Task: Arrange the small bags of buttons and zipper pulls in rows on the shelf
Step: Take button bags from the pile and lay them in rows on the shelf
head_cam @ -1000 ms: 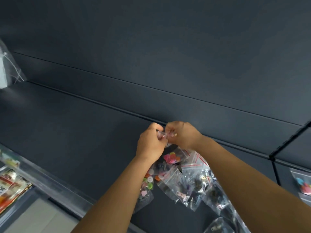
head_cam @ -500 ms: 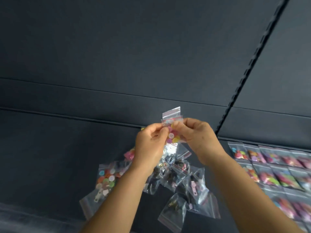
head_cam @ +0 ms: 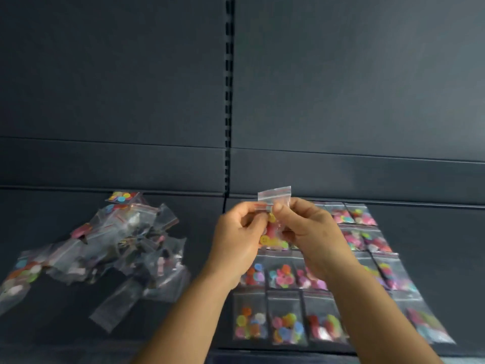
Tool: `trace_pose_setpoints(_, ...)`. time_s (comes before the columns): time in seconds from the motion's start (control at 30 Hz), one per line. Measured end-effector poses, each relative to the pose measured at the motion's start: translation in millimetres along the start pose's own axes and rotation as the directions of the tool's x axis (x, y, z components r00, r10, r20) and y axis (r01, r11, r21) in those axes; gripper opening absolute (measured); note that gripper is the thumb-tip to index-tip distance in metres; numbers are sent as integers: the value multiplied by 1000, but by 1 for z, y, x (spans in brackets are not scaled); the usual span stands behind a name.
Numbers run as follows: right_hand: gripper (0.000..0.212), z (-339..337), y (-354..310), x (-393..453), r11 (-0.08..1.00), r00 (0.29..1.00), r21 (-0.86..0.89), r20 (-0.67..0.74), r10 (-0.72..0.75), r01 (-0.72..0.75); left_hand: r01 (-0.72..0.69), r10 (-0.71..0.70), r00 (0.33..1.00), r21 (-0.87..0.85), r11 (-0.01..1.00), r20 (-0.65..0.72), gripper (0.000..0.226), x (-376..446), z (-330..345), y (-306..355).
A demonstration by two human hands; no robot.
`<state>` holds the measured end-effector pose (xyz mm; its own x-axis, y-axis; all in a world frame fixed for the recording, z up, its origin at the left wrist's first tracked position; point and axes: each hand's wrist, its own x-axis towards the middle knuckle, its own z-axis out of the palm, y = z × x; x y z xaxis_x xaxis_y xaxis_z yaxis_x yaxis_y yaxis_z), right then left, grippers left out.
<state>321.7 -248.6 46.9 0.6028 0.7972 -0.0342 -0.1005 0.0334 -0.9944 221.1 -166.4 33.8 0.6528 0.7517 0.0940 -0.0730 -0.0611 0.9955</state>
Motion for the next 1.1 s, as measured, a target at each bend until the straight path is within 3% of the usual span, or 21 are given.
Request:
trace_pose_setpoints(0.13,15,-65,-6,-15,993,996,105,63,56,-63,26,-27,998,-22,999,-59,16,-11,62,-2)
trace_pose_setpoints(0.27,12,-114,-8,-30,994,999,-98,-3,52,-52,75,-75,996,6,997,-43,13,-21,106,-6)
trace_pose_setpoints(0.37,24,-137,-4,-37,988,993,-144,-113,32,-48,89,-89,996,9,996,21,10,-25,128,-7)
trace_pose_setpoints(0.5,33,-152,-1,-44,994,991,38,-84,107,-104,92,-94,994,37,995,55,8,-20,142,-8)
trace_pose_setpoints(0.63,8,-164,0,-47,968,980,214,-118,158,-130,94,-99,991,62,994,90,6,-11,151,-12)
trace_pose_setpoints(0.73,11,-170,-2,-46,971,967,217,-209,145,-98,103,-109,988,61,993,108,7,-3,158,-16)
trace_pose_setpoints(0.83,10,-170,-5,-43,977,974,202,-201,103,-62,74,-86,984,80,994,159,9,1,164,-17)
trace_pose_setpoints(1.03,19,-178,3,-34,928,945,372,-309,105,18,47,-62,981,80,996,185,10,7,175,-21)
trace_pose_setpoints(1.1,15,-184,4,-32,954,943,297,-325,70,32,56,-71,981,88,995,181,10,10,180,-23)
